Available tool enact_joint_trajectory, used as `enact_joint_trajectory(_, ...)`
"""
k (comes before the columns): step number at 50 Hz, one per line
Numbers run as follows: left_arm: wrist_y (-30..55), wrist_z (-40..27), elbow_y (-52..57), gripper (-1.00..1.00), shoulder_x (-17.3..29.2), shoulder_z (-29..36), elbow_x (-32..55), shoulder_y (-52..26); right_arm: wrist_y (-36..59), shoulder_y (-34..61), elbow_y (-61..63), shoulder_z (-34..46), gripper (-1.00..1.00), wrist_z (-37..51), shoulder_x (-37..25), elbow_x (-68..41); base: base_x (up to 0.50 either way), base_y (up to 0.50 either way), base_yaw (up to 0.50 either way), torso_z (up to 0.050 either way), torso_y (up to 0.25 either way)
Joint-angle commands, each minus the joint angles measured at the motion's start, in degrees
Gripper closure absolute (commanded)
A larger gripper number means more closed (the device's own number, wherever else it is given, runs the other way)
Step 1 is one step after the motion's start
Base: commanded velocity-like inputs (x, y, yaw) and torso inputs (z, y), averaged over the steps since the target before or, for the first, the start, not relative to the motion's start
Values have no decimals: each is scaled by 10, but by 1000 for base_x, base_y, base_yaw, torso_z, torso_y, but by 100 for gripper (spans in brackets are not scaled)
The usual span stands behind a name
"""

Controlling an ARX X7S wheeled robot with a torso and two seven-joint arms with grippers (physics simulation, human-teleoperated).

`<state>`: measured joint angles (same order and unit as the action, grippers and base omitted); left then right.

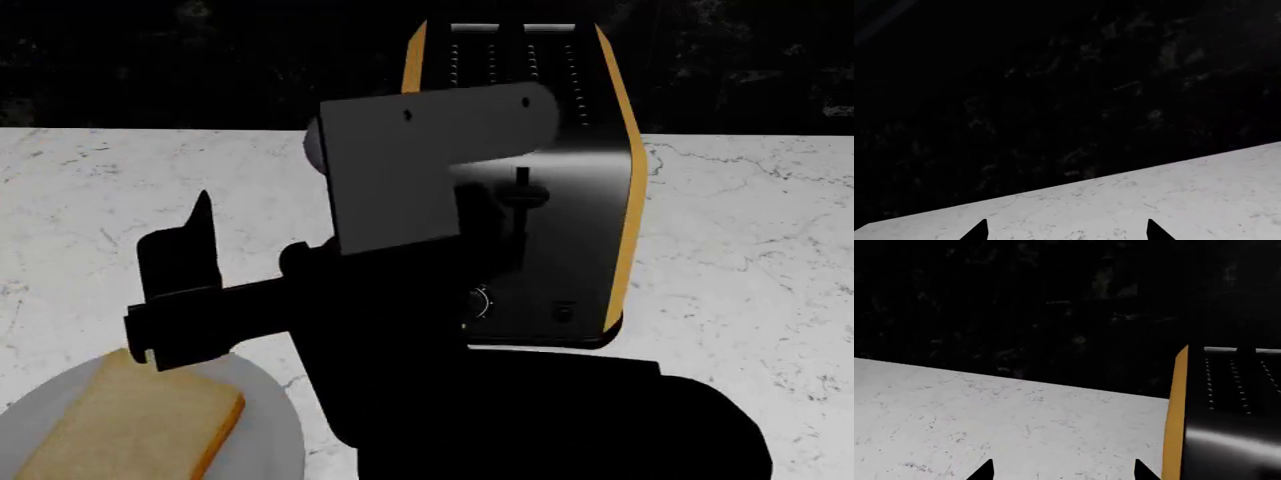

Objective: Place the toasted item on a plate.

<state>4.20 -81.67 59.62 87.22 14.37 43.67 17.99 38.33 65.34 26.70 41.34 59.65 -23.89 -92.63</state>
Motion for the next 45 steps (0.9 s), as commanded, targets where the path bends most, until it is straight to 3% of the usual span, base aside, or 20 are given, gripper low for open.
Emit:
enact_joint_trajectory(1, 3, -11, 4, -100, 28, -15, 28, -14, -4, 27, 48, -44, -100, 17, -65, -14, 0, 0, 0, 0, 0)
enact_joint_trajectory(21, 47, -6, 4, -100, 28, -48, 68, -48, -15, 35, 61, -94, -100, 7, -144, -22, 0, 0, 0, 0, 0)
enact_joint_trajectory(33, 110, 18, 4, -100, 28, -105, 150, -104, -21, 38, 62, -123, -100, 12, -188, -38, 0, 0, 0, 0, 0)
enact_joint_trajectory(38, 208, 44, 4, -100, 28, -201, 292, -199, -24, 42, 57, -132, -100, 12, -198, -43, 0, 0, 0, 0, 0)
enact_joint_trajectory(39, 294, -42, 4, -100, -58, -287, 378, -285, -23, 44, 56, -133, -100, 11, -201, -40, 0, 0, 0, 0, 0)
enact_joint_trajectory(41, 241, 130, 4, -100, -230, -459, 206, -113, -23, 44, 52, -135, -100, 9, -204, -40, 0, 0, 0, 0, 0)
enact_joint_trajectory(42, 318, 216, 4, -100, -144, -545, 290, -27, -22, 45, 51, -135, -100, 7, -207, -37, 0, 0, 0, 0, 0)
enact_joint_trajectory(43, 404, 130, 4, -100, -230, -631, 376, -113, -21, 48, 49, -137, -100, 7, -209, -38, 0, 0, 0, 0, 0)
enact_joint_trajectory(44, 318, 216, 4, -100, -296, -717, 290, -27, -22, 49, 48, -139, -100, 8, -211, -40, 0, 0, 0, 0, 0)
enact_joint_trajectory(45, 272, 302, 4, -100, -298, -770, 204, 59, -21, 50, 47, -139, -100, 5, -214, -37, 0, 0, 0, 0, 0)
